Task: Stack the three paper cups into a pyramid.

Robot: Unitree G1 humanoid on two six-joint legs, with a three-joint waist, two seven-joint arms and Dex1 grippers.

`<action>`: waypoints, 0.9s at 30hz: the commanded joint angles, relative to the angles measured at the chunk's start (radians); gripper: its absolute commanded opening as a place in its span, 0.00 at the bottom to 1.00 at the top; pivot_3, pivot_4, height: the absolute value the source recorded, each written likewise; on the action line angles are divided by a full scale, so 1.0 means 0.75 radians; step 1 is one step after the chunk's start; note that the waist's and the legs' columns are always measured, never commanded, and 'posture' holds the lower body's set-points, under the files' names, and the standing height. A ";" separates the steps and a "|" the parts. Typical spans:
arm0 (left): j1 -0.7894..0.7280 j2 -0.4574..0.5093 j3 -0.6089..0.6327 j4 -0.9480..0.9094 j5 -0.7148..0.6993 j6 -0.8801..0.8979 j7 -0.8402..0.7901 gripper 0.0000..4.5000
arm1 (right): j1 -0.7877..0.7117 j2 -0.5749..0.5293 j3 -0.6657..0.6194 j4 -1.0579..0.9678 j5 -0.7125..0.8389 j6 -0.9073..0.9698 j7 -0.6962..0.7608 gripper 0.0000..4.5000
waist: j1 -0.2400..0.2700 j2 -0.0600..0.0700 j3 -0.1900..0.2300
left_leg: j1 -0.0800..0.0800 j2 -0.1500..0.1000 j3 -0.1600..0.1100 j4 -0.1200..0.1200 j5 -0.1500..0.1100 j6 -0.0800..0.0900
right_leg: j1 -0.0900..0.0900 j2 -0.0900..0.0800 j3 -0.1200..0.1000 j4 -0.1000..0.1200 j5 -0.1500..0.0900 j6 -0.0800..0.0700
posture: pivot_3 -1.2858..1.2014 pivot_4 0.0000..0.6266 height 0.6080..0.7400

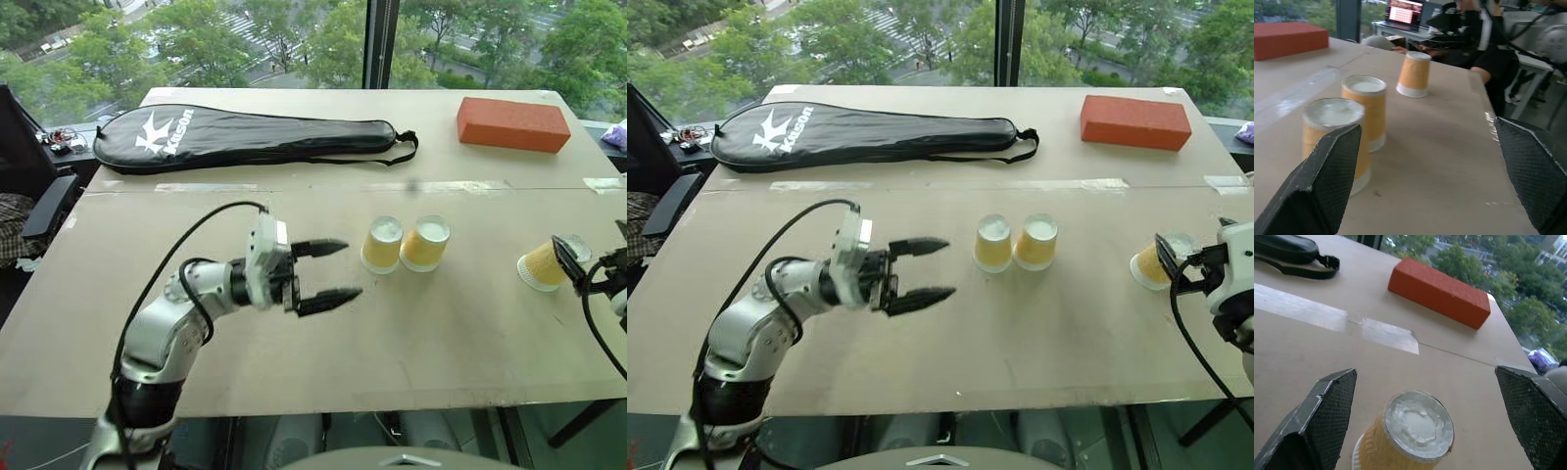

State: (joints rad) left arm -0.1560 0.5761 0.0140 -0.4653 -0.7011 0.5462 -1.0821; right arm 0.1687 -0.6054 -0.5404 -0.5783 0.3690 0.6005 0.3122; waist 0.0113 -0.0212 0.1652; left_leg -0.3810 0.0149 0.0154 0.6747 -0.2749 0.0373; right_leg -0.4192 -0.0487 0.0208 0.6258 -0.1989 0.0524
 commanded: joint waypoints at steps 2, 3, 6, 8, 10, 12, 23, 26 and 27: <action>0.028 0.030 0.046 -0.108 -0.115 0.003 -0.028 0.99 | -0.090 -0.010 0.044 0.070 -0.017 0.102 -0.047 1.00 | 0.001 0.000 0.000 | 0.000 0.000 0.001 0.000 0.000 0.000 | 0.000 0.000 0.000 0.000 0.000 0.000 | 0.52 0.24 1.00; 0.026 0.039 0.049 -0.119 -0.138 0.013 -0.037 0.99 | -0.108 -0.010 0.051 0.094 -0.024 0.122 -0.056 1.00 | 0.001 0.001 0.000 | 0.000 -0.002 0.001 0.000 0.000 0.000 | 0.000 0.000 0.000 0.000 0.000 0.000 | 0.52 0.24 1.00; 0.046 0.073 0.055 -0.176 -0.209 0.025 -0.063 0.99 | -0.154 -0.005 0.054 0.155 -0.035 0.156 -0.076 1.00 | 0.000 0.001 0.000 | 0.000 -0.004 0.002 0.000 0.000 0.000 | 0.000 0.000 0.000 0.000 0.000 0.001 | 0.52 0.24 1.00; 0.070 0.106 0.050 -0.198 -0.219 0.011 -0.103 0.99 | -0.166 -0.005 0.058 0.179 -0.039 0.176 -0.080 1.00 | 0.000 0.001 0.000 | -0.001 -0.005 0.002 -0.001 0.000 0.000 | -0.001 0.000 0.001 -0.001 0.000 0.000 | 0.52 0.24 1.00; 0.081 0.124 0.055 -0.201 -0.235 0.012 -0.110 0.99 | -0.174 0.001 0.058 0.204 -0.038 0.198 -0.084 1.00 | 0.000 0.001 0.000 | -0.001 -0.005 0.002 -0.002 0.000 0.000 | -0.001 0.000 0.001 -0.001 0.000 -0.001 | 0.52 0.24 1.00; 0.082 0.135 0.058 -0.196 -0.247 0.014 -0.108 0.99 | -0.178 0.006 0.059 0.227 -0.038 0.199 -0.079 1.00 | 0.001 0.001 0.000 | -0.001 -0.005 0.003 -0.002 0.000 0.000 | -0.001 0.000 0.000 -0.001 0.000 0.000 | 0.52 0.24 1.00; 0.137 0.114 0.070 -0.160 -0.197 -0.046 -0.018 1.00 | -0.195 -0.021 0.059 0.195 0.029 0.087 0.087 0.45 | -0.005 0.002 0.001 | -0.001 -0.005 0.002 -0.002 0.000 0.000 | -0.002 0.001 0.001 -0.001 -0.001 0.002 | 0.52 0.24 1.00; 0.196 -0.034 0.129 -0.093 -0.162 -0.190 0.074 1.00 | -0.246 -0.045 0.085 0.077 0.173 0.097 0.224 0.45 | -0.015 0.006 0.002 | 0.000 -0.004 0.002 -0.003 0.000 0.000 | -0.002 0.000 0.003 -0.001 -0.001 0.002 | 0.52 0.24 1.00; 0.210 -0.046 0.138 -0.079 -0.149 -0.215 0.066 1.00 | -0.268 -0.051 0.098 0.050 0.208 0.109 0.246 0.45 | -0.018 0.006 0.002 | 0.000 -0.004 0.002 -0.002 0.000 0.000 | -0.002 0.001 0.003 -0.001 -0.001 0.002 | 0.52 0.24 1.00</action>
State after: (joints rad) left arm -0.0119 0.5500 0.0814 -0.5276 -0.8262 0.4441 -1.0393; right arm -0.0002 -0.6200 -0.4671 -0.4605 0.4653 0.6947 0.4542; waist -0.0022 -0.0171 0.1668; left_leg -0.3809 0.0120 0.0165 0.6728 -0.2749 0.0374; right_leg -0.4205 -0.0480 0.0229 0.6252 -0.1996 0.0538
